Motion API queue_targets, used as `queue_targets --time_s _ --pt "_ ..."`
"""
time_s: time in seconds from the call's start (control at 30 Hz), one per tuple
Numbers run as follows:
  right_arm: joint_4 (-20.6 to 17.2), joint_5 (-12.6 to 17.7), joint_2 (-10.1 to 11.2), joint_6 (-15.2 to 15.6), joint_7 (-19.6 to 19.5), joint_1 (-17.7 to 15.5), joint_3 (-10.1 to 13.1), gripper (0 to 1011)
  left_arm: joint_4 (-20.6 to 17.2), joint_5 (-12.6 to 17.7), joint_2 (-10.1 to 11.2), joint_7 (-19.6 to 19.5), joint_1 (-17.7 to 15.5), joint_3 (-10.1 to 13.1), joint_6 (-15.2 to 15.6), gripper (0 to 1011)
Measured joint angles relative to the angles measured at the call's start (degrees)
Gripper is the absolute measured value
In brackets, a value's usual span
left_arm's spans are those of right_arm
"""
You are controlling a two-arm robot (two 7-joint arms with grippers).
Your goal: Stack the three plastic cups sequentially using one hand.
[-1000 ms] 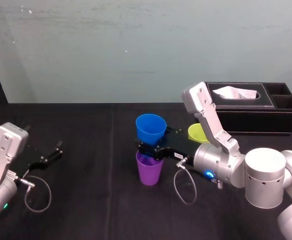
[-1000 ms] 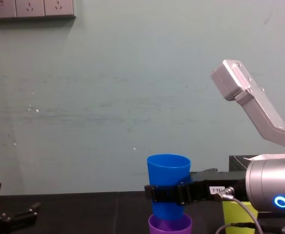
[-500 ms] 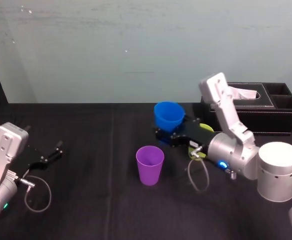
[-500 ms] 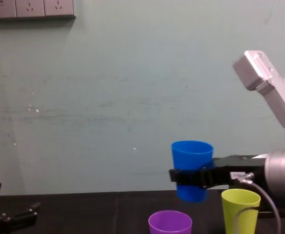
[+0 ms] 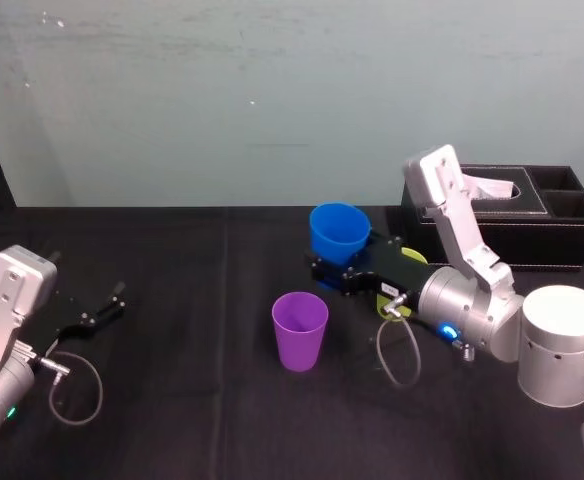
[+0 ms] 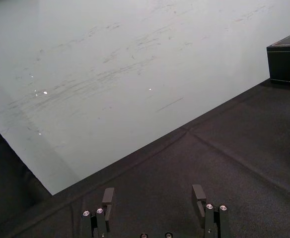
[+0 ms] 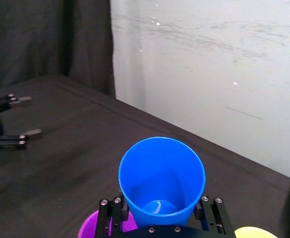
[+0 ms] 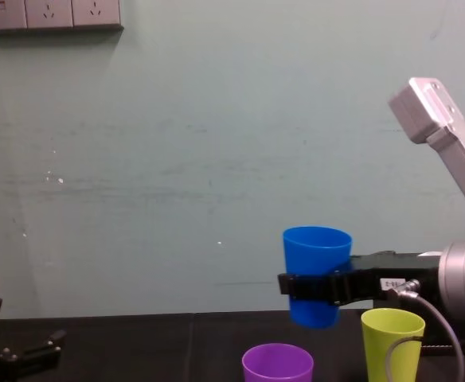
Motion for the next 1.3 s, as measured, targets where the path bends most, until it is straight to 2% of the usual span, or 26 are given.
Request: queue_targets --time_s 0.53,1.3 --pt "-2.1 0.7 0.3 2.4 1.2 -1.5 -2.1 715 0.0 0.0 0.0 0.0 0.0 0.0 0.0 1000" --pt "-0.4 0.7 -0.6 1.7 1.8 -0.7 -3.8 713 0.0 0.0 0.0 0.0 0.0 0.0 0.0 1000"
